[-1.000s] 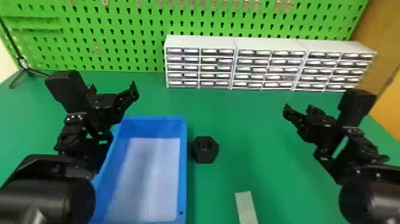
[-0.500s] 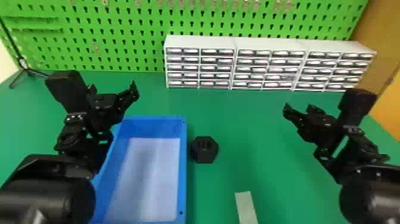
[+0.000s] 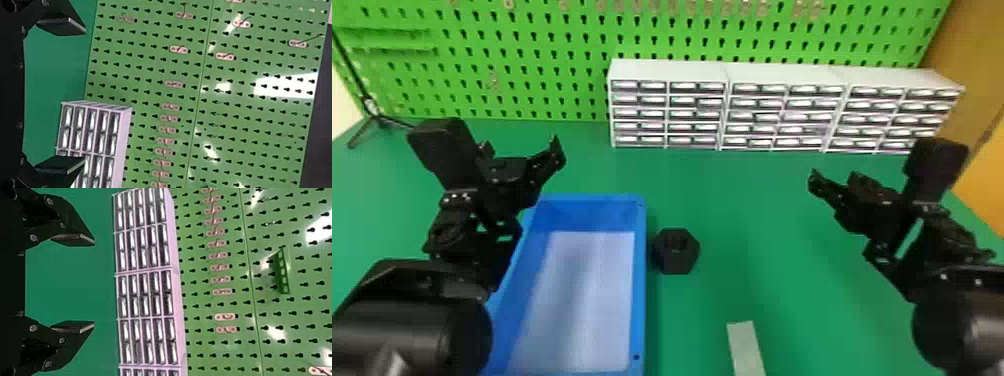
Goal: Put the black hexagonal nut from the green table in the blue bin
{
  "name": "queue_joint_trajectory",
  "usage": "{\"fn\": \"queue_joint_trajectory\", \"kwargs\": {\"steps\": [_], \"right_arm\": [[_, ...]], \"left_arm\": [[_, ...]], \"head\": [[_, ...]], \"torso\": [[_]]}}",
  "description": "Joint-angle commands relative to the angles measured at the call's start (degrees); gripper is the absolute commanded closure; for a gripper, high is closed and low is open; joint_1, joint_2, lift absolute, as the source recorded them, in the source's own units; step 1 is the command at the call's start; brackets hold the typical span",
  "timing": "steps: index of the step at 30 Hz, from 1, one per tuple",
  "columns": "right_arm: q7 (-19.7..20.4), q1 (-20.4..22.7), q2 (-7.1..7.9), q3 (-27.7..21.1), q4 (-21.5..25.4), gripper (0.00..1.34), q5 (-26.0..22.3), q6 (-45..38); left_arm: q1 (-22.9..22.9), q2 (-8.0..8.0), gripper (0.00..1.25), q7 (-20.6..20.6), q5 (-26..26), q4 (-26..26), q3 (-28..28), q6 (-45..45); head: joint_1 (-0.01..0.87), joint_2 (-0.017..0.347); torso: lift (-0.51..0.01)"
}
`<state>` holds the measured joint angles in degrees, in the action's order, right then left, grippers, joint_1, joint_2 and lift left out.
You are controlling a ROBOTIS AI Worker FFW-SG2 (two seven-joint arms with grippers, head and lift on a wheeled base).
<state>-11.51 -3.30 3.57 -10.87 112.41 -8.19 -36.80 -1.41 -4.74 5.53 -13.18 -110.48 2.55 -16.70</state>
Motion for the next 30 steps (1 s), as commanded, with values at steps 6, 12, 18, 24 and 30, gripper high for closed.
{"fn": "queue_joint_trajectory", "kwargs": {"steps": [6,12,18,24,30], "right_arm": [[0.26,-1.71,0.92,1.47,4.05,0.51,1.42,-11.02],[1.84,-3.30,2.32,4.19,7.04,0.51,0.36,-21.74],[2.54,-4.35,2.41,6.30,8.27,0.51,0.01,-27.80],[2.98,-5.76,2.85,7.80,10.29,0.51,0.54,-35.19],[3.60,-7.34,2.85,9.64,11.08,0.51,0.89,-42.13]], "left_arm": [[0.00,0.00,0.13,0.01,0.00,0.00,0.00,0.00],[0.00,0.00,0.13,0.01,0.00,0.00,0.09,0.00],[0.00,0.00,0.13,0.01,0.00,0.00,0.09,0.00],[-0.09,0.00,0.13,0.01,0.00,0.00,0.18,0.00],[0.00,0.00,0.13,0.01,0.00,0.00,0.18,-0.09]], "head": [[0.692,0.008],[0.692,0.008],[0.692,0.008],[0.692,0.008],[0.692,0.008]], "torso": [[-0.097],[-0.097],[-0.097],[-0.097],[-0.097]]}}
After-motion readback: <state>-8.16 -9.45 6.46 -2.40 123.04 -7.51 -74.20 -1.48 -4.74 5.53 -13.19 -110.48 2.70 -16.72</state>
